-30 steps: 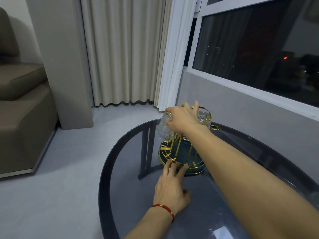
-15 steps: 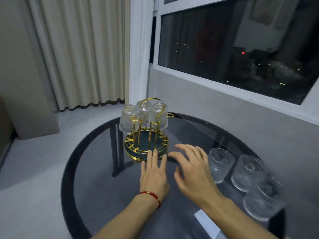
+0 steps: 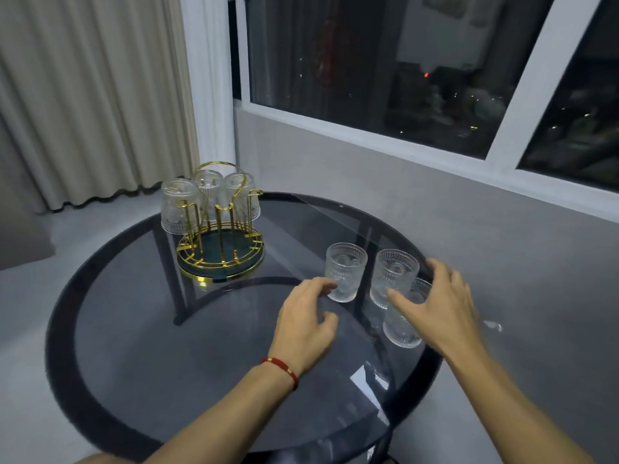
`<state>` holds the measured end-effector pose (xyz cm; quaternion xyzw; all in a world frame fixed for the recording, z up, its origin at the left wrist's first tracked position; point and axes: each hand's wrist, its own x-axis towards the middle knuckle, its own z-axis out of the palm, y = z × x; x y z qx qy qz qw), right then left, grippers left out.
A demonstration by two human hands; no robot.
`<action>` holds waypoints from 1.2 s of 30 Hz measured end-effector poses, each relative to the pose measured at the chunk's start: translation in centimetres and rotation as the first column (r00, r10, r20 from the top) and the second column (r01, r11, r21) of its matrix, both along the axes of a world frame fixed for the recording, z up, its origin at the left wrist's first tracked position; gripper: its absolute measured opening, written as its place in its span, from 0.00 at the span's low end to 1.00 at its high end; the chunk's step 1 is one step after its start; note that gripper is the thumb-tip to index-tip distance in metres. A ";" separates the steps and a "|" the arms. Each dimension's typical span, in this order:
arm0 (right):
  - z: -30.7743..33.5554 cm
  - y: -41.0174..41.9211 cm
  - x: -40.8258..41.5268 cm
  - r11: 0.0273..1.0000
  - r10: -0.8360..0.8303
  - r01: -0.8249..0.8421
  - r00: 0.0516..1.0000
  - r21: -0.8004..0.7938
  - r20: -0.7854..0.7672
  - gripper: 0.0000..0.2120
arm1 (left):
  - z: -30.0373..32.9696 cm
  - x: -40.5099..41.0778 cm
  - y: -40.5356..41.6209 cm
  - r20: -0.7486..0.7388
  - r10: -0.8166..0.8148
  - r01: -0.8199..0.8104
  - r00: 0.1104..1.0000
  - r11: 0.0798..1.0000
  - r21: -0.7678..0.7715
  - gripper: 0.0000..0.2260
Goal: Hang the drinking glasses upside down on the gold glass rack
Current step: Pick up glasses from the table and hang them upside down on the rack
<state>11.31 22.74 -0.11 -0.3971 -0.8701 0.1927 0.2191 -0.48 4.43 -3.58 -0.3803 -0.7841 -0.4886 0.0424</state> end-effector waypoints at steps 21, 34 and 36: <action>1.7 -5.8 -3.3 0.821 0.502 -0.561 0.799 -0.108 -0.330 0.36 | 2.7 -0.8 -3.3 0.253 -0.267 0.270 0.930 0.963 0.024 0.35; -1.7 -10.2 -13.9 0.068 0.110 -0.530 0.846 -0.845 -0.522 0.22 | 2.5 -9.4 -7.1 0.430 0.042 -0.139 0.902 0.970 0.198 0.33; -1.3 -10.6 -14.6 -0.049 0.000 -0.556 0.831 -0.830 -0.556 0.21 | 2.1 -10.0 -7.0 0.461 -0.008 -0.115 0.888 0.964 0.238 0.33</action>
